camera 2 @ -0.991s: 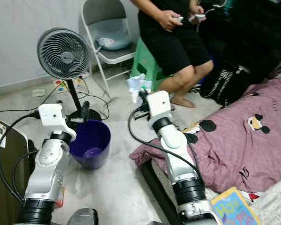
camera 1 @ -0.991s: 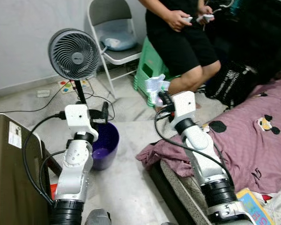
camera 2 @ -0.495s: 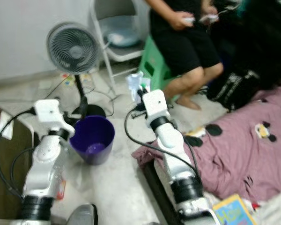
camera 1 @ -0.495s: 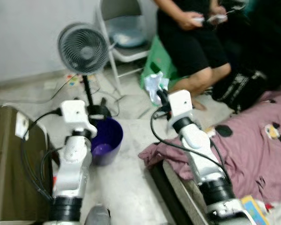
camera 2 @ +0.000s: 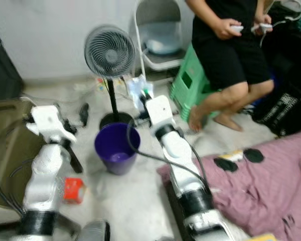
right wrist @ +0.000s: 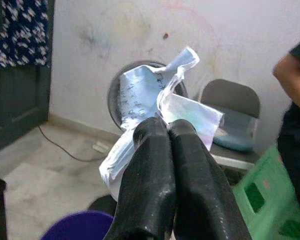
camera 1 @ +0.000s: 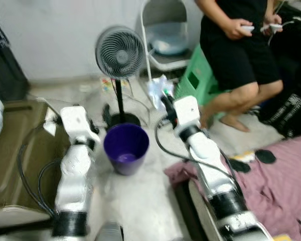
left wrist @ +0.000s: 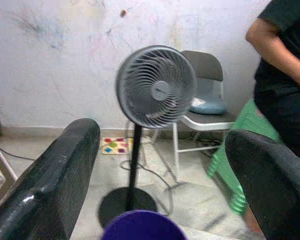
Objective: Clean up the room
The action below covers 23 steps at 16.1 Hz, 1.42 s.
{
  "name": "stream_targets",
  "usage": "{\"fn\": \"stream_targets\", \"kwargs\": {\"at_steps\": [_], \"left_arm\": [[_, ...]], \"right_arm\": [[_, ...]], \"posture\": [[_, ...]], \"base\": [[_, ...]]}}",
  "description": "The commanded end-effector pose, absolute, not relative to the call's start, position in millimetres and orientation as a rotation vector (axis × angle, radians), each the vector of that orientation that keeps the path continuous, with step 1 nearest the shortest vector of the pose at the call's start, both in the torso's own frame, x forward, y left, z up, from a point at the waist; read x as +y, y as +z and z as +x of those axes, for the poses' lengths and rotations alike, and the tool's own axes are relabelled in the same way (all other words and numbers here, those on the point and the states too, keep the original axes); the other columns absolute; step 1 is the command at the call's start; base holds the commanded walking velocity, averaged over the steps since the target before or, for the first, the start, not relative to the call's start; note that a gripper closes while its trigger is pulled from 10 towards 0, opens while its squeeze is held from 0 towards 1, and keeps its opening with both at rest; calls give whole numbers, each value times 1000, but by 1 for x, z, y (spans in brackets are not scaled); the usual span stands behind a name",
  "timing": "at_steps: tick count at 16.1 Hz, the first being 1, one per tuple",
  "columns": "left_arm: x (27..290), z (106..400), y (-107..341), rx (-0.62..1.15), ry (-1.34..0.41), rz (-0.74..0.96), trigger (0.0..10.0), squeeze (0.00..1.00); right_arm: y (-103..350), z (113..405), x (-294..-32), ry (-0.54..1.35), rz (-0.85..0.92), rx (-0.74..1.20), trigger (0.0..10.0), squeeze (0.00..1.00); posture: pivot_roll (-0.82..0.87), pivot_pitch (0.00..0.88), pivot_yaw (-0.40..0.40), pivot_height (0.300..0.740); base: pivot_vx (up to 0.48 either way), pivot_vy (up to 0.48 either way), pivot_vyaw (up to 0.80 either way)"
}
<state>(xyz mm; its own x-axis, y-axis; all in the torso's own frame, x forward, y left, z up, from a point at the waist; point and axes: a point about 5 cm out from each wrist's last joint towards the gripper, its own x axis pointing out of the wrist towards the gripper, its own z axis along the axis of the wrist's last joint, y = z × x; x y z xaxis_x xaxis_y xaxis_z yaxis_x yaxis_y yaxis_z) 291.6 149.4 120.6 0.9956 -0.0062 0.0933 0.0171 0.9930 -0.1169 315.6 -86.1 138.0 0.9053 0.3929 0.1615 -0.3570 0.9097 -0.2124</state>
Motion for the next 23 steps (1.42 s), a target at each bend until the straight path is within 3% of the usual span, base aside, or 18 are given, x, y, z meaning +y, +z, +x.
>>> {"fn": "stream_targets", "kwargs": {"at_steps": [1,5,8,15,23], "left_arm": [[148,293,124,-100,-37,-112,10000,0],[146,292,124,-108,-59,-114,10000,0],[145,292,125,-108,-67,-115,10000,0],[145,292,124,-110,-67,-115,10000,0],[143,292,126,-119,-77,-117,10000,0]], "right_arm": [[138,317,-89,376,-169,-202,10000,0],[138,317,-88,378,-178,-211,10000,0],[139,316,-88,385,-176,-217,10000,0],[137,316,-87,390,-171,-215,10000,0],[138,317,-86,393,-174,-217,10000,0]], "posture": [[37,3,-83,740],[36,0,-77,740],[36,0,-77,740],[38,0,-76,740],[37,0,-80,740]], "base": [[0,0,0],[0,0,0],[0,0,800],[0,0,0],[347,0,112]]}}
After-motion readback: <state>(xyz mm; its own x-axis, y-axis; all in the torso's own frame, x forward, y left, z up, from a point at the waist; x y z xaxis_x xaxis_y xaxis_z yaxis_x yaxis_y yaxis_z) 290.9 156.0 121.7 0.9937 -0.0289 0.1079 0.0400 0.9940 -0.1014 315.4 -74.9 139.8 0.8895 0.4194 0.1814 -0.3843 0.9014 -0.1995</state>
